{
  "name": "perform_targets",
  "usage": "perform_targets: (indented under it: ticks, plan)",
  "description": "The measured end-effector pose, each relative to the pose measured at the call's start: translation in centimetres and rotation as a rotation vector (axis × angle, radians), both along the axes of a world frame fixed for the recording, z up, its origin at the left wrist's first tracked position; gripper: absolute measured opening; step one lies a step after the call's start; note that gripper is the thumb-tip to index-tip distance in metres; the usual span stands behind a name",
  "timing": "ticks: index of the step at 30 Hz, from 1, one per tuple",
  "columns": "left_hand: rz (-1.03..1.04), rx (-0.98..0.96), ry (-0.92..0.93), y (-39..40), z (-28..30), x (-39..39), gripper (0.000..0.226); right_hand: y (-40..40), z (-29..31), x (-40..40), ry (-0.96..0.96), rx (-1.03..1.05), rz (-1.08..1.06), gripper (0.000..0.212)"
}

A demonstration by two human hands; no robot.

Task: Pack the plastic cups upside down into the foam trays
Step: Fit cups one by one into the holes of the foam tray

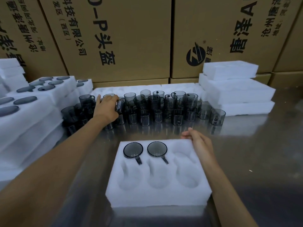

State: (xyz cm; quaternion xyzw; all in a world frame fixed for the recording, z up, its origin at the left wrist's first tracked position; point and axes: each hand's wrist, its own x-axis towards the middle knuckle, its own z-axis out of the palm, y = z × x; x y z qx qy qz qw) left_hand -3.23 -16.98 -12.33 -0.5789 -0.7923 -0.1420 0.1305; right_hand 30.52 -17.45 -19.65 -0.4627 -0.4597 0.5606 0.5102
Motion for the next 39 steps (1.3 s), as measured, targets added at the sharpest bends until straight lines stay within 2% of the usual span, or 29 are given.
perform_targets:
  ticks: [4, 9, 12, 14, 16, 23, 26, 28, 31, 33, 36, 39]
  plan:
    - [-0.091, 0.159, -0.088, -2.5, 1.4, 1.6, 0.053, -0.4, 0.7, 0.3, -0.063, 0.08, 0.01, 0.024]
    - [-0.355, 0.406, -0.287, -8.2, 2.5, 7.7, 0.055, -3.2, 5.2, 0.0, -0.076, 0.437, 0.039, 0.014]
    - [-0.552, 0.42, -0.301, -11.7, 1.4, 12.7, 0.06, -6.0, 6.8, -1.4, -0.026, 0.429, 0.196, 0.018]
    - [-0.629, 0.427, -0.23, -13.4, 0.2, 15.2, 0.061, -7.3, 6.9, -2.4, -0.008, 0.38, 0.255, 0.02]
    - [-0.616, 0.447, -0.181, -14.3, -1.0, 16.7, 0.061, -7.7, 6.9, -2.7, -0.012, 0.382, 0.237, 0.017]
    - [-0.541, 0.507, -0.201, -14.7, -1.4, 17.5, 0.054, -7.5, 6.5, -2.2, 0.085, 0.247, 0.212, 0.028]
    - [-0.532, 0.489, -0.16, -14.9, -1.7, 17.3, 0.059, -7.7, 6.4, -2.2, 0.055, 0.252, 0.267, 0.035]
    - [-0.548, 0.413, -0.27, -15.1, -1.9, 16.8, 0.07, -7.9, 6.5, -2.1, 0.016, 0.302, 0.279, 0.033]
    - [-0.55, 0.304, -0.609, -15.2, -1.9, 16.3, 0.094, -8.0, 6.5, -2.1, -0.011, 0.359, 0.276, 0.025]
    - [-0.513, 0.341, -0.692, -15.1, -2.0, 16.0, 0.091, -8.0, 6.5, -2.2, -0.022, 0.397, 0.284, 0.021]
    - [-0.461, 0.393, -0.707, -15.1, -2.0, 15.9, 0.075, -8.2, 6.6, -2.4, -0.027, 0.431, 0.312, 0.015]
    - [-0.458, 0.394, -0.742, -15.3, -1.9, 15.9, 0.07, -8.0, 6.4, -2.3, -0.017, 0.446, 0.324, 0.013]
